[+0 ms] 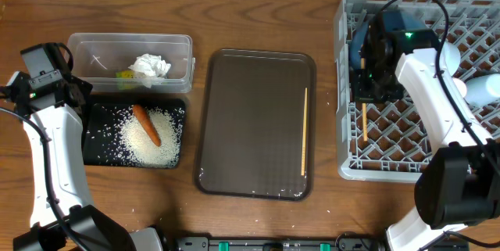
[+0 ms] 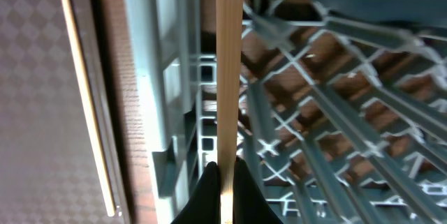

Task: Sort waste into correct bins and load items into the dishwasher rack
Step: 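Grasp one chopstick with the right gripper and carry it into the rack, then return the right gripper to the remaining chopstick and grasp it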

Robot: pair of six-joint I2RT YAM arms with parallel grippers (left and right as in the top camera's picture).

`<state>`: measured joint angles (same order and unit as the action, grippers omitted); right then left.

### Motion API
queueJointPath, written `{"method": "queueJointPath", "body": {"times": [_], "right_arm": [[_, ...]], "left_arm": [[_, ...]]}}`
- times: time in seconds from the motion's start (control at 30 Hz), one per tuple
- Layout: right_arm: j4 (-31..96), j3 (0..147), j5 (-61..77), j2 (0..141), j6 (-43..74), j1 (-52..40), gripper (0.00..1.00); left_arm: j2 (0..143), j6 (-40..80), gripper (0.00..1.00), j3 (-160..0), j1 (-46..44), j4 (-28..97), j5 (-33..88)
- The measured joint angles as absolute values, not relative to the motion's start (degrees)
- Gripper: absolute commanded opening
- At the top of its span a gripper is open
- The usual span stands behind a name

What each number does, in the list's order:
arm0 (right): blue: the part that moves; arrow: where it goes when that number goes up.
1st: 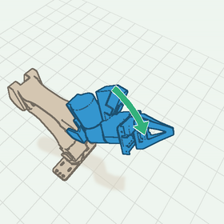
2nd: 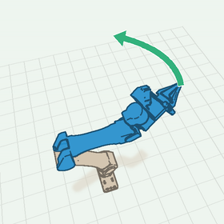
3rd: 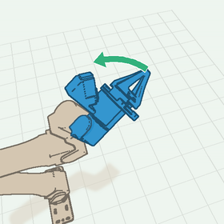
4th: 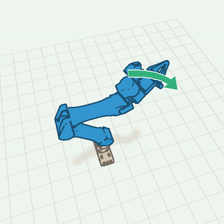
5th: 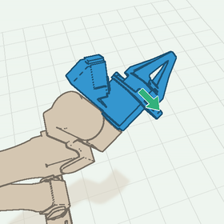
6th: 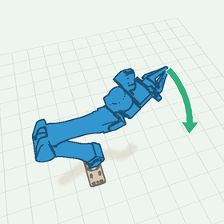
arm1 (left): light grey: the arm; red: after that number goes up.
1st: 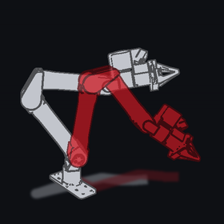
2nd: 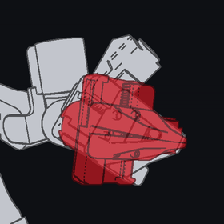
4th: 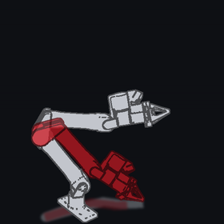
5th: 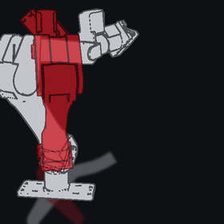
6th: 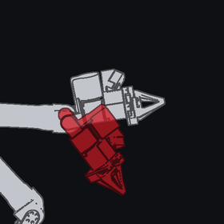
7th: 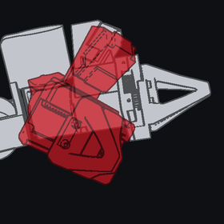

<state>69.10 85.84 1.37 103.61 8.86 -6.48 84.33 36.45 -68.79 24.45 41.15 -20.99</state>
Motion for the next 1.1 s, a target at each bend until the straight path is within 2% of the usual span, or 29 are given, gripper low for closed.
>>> {"method": "queueJointPath", "body": {"times": [0.2,0.3,0.33,0.6,0.77,0.93,1.1], "right_arm": [[65.7,82.2,2.7,103.6,8.7,-6.5,0.35],[65.7,81.4,3.6,103.6,9.4,-6.5,0.68],[65.7,81.3,2.9,103.6,9.4,-6.5,0.72],[71.1,84.8,3.1,103.1,12.9,-6.1,0.71],[70.9,86.6,4.9,98.0,14.8,-7.6,0.82],[70.9,87.8,6.1,91.1,14.9,-10.8,0.81],[70.8,88.0,8.1,89.9,15.1,-13.3,0.78]], "left_arm": [[84.3,36.4,0.97,-68.8,24.4,41.2,-21.0],[84.3,36.4,0.97,-68.8,24.4,41.1,-21.0],[84.3,36.5,0.97,-68.8,24.4,41.1,-21.0],[84.3,36.4,0.97,-68.8,24.4,41.2,-21.0],[84.3,36.5,0.97,-68.8,24.4,41.2,-21.0],[84.3,36.5,0.97,-68.8,24.4,41.1,-21.0],[84.3,36.5,0.97,-68.8,24.4,41.2,-21.0]]}}
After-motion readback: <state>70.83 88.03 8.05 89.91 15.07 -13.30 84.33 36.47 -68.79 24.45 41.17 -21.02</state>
